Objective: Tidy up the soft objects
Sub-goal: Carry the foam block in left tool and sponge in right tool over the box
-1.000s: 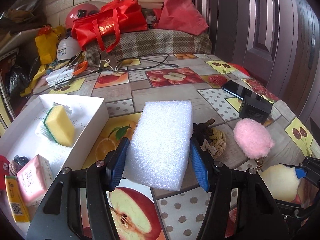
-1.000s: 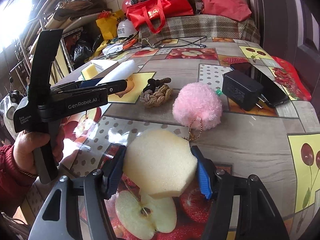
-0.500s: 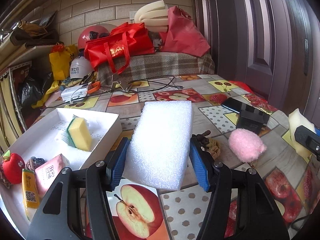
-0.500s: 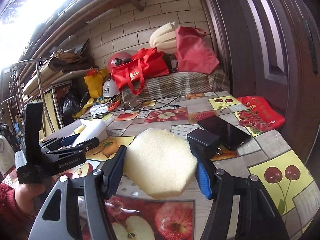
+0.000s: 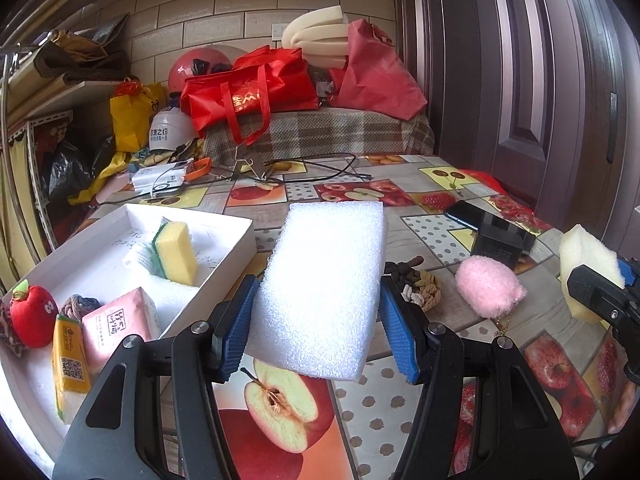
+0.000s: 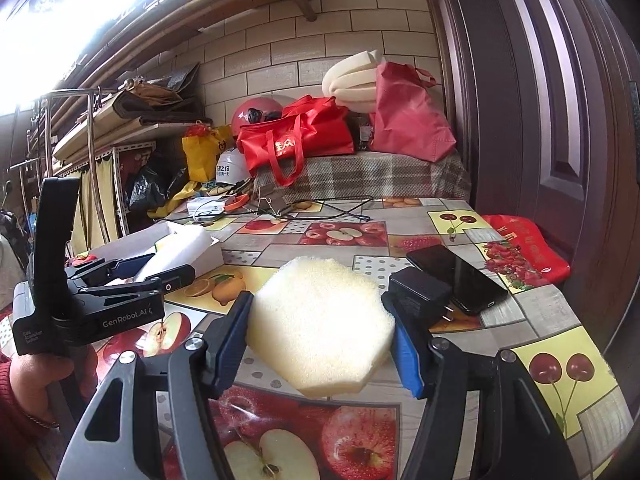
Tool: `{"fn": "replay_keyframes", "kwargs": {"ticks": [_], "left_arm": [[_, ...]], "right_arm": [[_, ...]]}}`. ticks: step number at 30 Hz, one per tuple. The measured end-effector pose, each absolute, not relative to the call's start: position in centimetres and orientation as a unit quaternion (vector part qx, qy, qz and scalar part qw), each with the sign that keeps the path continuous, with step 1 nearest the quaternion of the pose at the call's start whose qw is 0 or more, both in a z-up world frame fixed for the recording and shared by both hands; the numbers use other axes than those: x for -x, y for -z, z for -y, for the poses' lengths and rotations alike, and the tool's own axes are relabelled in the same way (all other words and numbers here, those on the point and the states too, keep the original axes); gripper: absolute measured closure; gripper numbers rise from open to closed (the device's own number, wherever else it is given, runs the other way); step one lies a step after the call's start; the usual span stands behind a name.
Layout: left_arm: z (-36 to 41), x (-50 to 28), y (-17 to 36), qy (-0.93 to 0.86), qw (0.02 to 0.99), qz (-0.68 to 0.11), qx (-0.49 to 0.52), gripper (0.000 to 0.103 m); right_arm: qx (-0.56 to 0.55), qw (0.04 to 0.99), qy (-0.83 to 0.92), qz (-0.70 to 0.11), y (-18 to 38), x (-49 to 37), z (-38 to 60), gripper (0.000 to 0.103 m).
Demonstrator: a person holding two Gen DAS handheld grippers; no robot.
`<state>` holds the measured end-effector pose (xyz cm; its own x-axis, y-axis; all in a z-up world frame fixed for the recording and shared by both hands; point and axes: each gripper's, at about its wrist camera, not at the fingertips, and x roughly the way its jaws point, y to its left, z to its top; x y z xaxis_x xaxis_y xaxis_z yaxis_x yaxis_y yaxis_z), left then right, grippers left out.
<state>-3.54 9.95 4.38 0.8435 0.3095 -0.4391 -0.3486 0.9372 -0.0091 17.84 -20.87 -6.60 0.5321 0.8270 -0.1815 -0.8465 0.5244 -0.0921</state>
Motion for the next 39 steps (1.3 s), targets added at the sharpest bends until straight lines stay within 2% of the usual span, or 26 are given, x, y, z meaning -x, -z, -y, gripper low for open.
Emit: {"fn": "replay_keyframes", "kwargs": {"ticks": [18,39], "left_arm": [[-10.7,6.4,-4.4,-0.18,0.959,-0.212,0.049,0.043],[-15.4,12.1,-4.2,-0.235,0.947,-0.203,0.078,0.042]], "right_arm": [[0.131,0.832,-0.537,-0.045,7.3,-14.3,16.2,0.039],[0.16,0.788,-0.593,-0.043,8.0,-10.4,10.4,0.039]]}}
